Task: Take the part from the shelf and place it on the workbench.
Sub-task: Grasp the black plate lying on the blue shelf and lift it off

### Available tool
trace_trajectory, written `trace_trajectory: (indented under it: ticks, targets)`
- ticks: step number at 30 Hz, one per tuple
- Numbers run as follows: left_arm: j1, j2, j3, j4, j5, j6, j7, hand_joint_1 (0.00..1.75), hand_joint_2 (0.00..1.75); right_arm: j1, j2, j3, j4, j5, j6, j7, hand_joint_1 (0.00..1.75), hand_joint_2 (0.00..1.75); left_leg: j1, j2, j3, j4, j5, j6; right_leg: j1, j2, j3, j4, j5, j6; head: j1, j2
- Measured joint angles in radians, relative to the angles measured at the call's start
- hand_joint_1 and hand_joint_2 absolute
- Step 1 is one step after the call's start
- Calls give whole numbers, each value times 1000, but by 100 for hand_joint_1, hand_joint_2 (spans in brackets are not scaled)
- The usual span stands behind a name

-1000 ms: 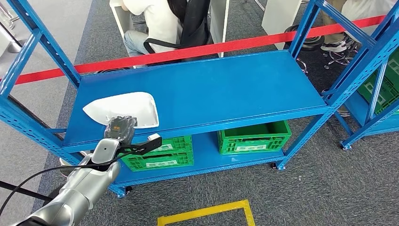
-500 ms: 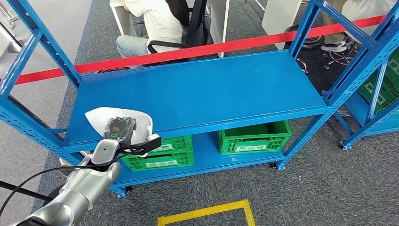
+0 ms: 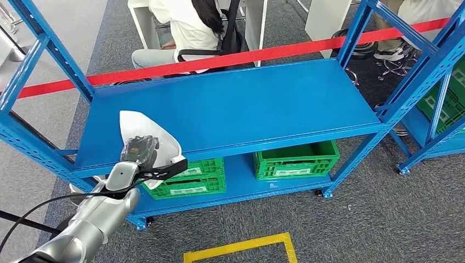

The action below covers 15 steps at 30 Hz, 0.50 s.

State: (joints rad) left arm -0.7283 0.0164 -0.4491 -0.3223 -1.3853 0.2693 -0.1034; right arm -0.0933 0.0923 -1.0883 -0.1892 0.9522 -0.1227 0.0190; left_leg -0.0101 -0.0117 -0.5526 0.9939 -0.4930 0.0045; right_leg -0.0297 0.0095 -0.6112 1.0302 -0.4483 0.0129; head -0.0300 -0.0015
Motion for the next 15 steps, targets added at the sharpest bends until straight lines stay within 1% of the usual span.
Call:
trace_trajectory:
  ticks: [9, 15]
  targets:
    - [-9, 0, 13, -1, 4, 7, 0, 0, 175, 0, 0, 0, 0, 1, 5, 0, 0, 0, 0, 0, 1, 0, 0, 0, 0, 0, 1, 0, 0, 0, 0, 0]
    - [-15, 0, 17, -1, -1, 21, 17, 0, 175, 0, 0, 0, 0, 7, 8, 0, 0, 0, 0, 0, 1, 0, 0, 0, 0, 0, 2, 0, 0, 0, 0, 0]
